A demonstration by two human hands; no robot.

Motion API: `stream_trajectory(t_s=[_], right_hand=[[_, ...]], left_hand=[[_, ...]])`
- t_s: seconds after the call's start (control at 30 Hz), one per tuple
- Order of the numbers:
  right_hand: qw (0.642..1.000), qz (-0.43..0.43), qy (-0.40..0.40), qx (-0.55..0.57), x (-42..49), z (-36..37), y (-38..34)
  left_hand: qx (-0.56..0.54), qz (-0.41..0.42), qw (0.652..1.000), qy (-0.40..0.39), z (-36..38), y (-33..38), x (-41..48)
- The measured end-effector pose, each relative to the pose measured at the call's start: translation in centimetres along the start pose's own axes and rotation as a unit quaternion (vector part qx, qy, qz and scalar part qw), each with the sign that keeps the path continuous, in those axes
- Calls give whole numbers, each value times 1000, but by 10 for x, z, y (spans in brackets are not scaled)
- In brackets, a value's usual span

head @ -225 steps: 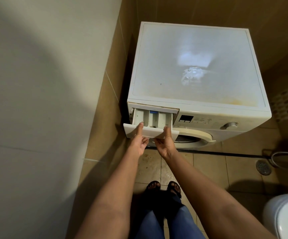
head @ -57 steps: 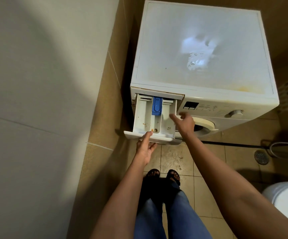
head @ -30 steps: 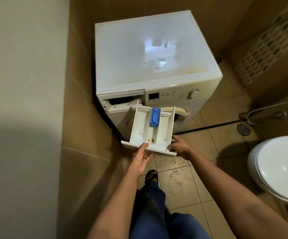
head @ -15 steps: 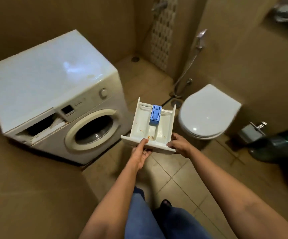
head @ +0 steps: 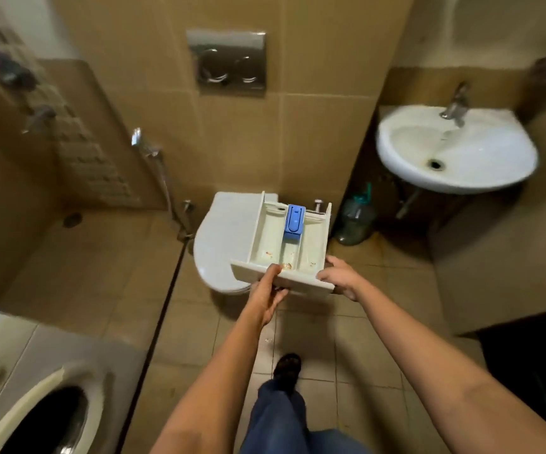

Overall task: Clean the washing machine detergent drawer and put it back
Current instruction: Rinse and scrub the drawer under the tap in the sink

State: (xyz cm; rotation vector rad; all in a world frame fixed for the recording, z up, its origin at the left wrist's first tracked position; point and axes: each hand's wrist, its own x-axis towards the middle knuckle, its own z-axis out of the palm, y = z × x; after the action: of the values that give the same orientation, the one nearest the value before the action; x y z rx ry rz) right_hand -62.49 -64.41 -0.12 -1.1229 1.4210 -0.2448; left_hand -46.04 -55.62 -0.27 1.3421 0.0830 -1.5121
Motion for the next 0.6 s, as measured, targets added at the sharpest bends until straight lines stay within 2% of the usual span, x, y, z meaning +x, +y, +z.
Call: stream_trajectory(t_s=[0.2, 0.47, 0.6], right_hand=[[994, 35, 81, 68, 31, -87, -10], [967, 41, 189, 166, 56, -185, -23], [950, 45, 211, 227, 70, -237, -27]], left_hand=[[91, -14, 990, -103, 102, 20, 51], [213, -66, 961, -162, 236, 40, 102], [270, -53, 941, -199, 306, 44, 126]])
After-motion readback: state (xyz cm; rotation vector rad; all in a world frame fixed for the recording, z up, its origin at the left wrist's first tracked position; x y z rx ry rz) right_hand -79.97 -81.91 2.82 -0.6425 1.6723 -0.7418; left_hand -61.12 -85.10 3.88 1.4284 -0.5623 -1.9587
